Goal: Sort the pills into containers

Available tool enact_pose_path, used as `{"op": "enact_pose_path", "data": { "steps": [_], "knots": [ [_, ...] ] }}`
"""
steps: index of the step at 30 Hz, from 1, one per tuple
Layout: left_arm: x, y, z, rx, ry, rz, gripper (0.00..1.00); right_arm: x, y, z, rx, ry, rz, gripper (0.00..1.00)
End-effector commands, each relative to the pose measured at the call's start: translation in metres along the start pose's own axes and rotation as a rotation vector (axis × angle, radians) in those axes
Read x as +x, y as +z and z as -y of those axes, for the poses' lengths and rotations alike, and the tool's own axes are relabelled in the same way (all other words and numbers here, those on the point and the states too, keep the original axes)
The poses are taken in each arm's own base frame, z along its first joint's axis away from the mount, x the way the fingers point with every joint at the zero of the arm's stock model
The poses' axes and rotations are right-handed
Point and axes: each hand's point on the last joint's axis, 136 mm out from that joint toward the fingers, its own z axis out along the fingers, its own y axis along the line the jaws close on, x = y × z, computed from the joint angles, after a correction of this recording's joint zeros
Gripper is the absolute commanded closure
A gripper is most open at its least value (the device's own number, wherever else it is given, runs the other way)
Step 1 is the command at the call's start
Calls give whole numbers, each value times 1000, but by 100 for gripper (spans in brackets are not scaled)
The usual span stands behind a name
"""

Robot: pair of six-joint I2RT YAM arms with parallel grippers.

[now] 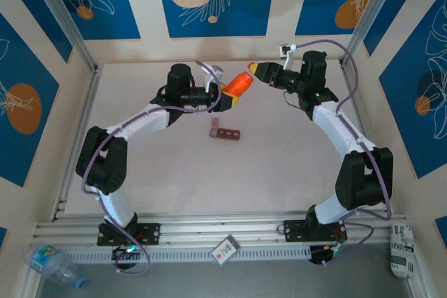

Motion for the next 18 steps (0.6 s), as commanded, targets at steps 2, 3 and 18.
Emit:
{"op": "enact_pose_path", "data": {
  "steps": [2, 3, 18],
  "knots": [
    [-15, -7, 12, 38, 37, 35, 100, 2, -9, 13, 57, 19, 31, 60],
    [-15, -9, 11, 28, 39, 35, 100, 4, -11, 23, 100, 44, 30, 60],
    [17, -28, -23, -217, 47, -8, 100, 104, -59, 176, 816, 304, -137, 61]
  ]
}}
